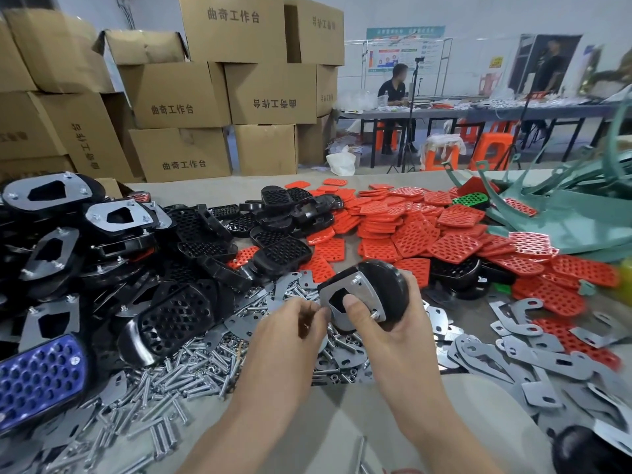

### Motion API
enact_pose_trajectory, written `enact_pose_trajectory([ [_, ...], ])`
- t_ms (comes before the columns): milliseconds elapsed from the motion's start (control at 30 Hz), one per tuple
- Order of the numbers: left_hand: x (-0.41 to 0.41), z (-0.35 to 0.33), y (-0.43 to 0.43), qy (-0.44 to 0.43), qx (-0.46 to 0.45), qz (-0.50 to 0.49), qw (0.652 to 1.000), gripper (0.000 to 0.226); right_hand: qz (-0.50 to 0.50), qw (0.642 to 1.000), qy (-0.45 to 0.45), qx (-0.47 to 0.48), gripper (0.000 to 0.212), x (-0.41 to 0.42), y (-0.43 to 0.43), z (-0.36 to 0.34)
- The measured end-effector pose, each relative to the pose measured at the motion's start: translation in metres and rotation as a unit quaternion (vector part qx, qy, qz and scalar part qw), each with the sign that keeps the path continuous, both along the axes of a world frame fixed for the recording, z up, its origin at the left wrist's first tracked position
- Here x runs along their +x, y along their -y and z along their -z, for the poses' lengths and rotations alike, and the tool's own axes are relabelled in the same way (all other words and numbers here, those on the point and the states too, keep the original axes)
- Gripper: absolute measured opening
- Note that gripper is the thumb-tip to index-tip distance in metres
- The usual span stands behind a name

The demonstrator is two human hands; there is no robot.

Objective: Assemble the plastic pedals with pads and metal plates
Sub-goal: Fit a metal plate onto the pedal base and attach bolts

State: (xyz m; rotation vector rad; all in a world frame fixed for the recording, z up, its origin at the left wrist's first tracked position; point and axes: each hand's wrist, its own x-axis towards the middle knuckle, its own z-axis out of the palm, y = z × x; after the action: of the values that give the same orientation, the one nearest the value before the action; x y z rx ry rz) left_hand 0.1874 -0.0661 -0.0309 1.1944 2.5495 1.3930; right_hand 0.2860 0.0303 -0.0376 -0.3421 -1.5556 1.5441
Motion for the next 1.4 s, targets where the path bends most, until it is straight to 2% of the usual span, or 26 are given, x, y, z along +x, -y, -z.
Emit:
enact_pose_trajectory([
  [67, -0.001, 0.003, 0.002, -0.224, -0.041, 0.010, 0.974, 0.010, 0.000, 1.000, -0.003, -0.004, 0.028, 0.001, -0.001, -0.001],
  [100, -0.002, 0.006, 0.001, -0.280, -0.043, 0.016, 0.959, 0.008, -0.001, 1.000, -0.005, -0.004, 0.028, 0.001, -0.001, -0.001],
  [133, -0.003, 0.008, 0.000, -0.279, -0.039, 0.021, 0.959, 0.008, 0.000, 1.000, -0.006, -0.002, 0.029, 0.001, -0.001, -0.001],
  [167, -0.002, 0.005, 0.000, -0.229, -0.026, 0.018, 0.973, 0.010, 0.002, 1.000, -0.007, 0.001, 0.029, 0.001, -0.002, -0.001],
  [233, 0.000, 0.004, -0.002, -0.058, 0.017, -0.002, 0.998, 0.015, 0.000, 1.000, -0.013, 0.003, 0.030, 0.001, -0.002, -0.001],
  [367, -0.001, 0.002, -0.007, 0.163, 0.047, 0.001, 0.986, 0.032, 0.008, 0.999, -0.008, 0.032, 0.036, -0.001, 0.000, 0.001],
  [433, -0.004, 0.000, -0.008, 0.282, 0.068, 0.003, 0.957, 0.035, 0.010, 0.999, -0.008, 0.045, 0.039, -0.001, 0.000, 0.002],
  [533, -0.003, -0.006, -0.010, 0.484, 0.144, 0.022, 0.863, 0.026, 0.010, 0.997, -0.008, 0.073, 0.038, -0.001, 0.001, 0.003],
  [600, -0.002, -0.009, -0.008, 0.532, 0.166, 0.042, 0.829, 0.026, 0.011, 0.997, 0.000, 0.081, 0.037, -0.001, 0.002, 0.004],
  [633, -0.002, -0.009, -0.007, 0.519, 0.165, 0.048, 0.837, 0.030, 0.012, 0.997, 0.007, 0.082, 0.037, -0.001, 0.002, 0.004],
  [667, -0.001, -0.008, -0.006, 0.473, 0.150, 0.045, 0.867, 0.035, 0.013, 0.996, 0.014, 0.084, 0.038, -0.002, 0.002, 0.005],
  [733, 0.002, -0.005, -0.005, 0.314, 0.094, 0.021, 0.944, 0.037, 0.016, 0.997, 0.018, 0.079, 0.037, -0.001, 0.003, 0.003],
  [767, 0.004, -0.002, -0.005, 0.226, 0.074, 0.006, 0.971, 0.035, 0.017, 0.997, 0.014, 0.072, 0.036, 0.000, 0.003, 0.002],
  [833, 0.008, 0.002, -0.006, 0.081, 0.063, -0.014, 0.995, 0.027, 0.014, 0.999, 0.005, 0.052, 0.034, 0.003, 0.002, -0.001],
  [900, 0.011, 0.004, -0.008, 0.006, 0.051, -0.017, 0.999, 0.020, 0.015, 0.999, 0.000, 0.032, 0.033, 0.006, 0.001, -0.006],
  [933, 0.012, 0.003, -0.009, -0.002, 0.048, -0.016, 0.999, 0.019, 0.015, 1.000, -0.001, 0.023, 0.033, 0.008, 0.000, -0.007],
  [1000, 0.012, -0.002, -0.010, 0.036, 0.061, -0.016, 0.997, 0.018, 0.014, 1.000, -0.007, -0.001, 0.031, 0.010, -0.002, -0.012],
  [1100, 0.015, -0.013, -0.004, 0.158, 0.102, 0.011, 0.982, 0.013, 0.016, 0.999, -0.015, -0.048, 0.031, 0.006, -0.003, -0.022],
  [1167, 0.011, -0.023, 0.003, 0.298, 0.135, 0.058, 0.943, 0.022, 0.010, 0.996, -0.002, -0.088, 0.026, -0.003, -0.003, -0.028],
  [1233, 0.000, -0.037, 0.015, 0.393, 0.163, 0.093, 0.900, 0.034, -0.026, 0.991, 0.012, -0.133, 0.024, -0.017, -0.001, -0.033],
  [1300, -0.016, -0.050, 0.030, 0.429, 0.186, 0.087, 0.880, 0.033, -0.079, 0.982, 0.007, -0.171, 0.030, -0.037, 0.006, -0.043],
  [1400, -0.049, -0.069, 0.053, 0.447, 0.222, 0.035, 0.866, 0.033, -0.160, 0.976, 0.025, -0.149, 0.023, -0.078, 0.023, -0.067],
])
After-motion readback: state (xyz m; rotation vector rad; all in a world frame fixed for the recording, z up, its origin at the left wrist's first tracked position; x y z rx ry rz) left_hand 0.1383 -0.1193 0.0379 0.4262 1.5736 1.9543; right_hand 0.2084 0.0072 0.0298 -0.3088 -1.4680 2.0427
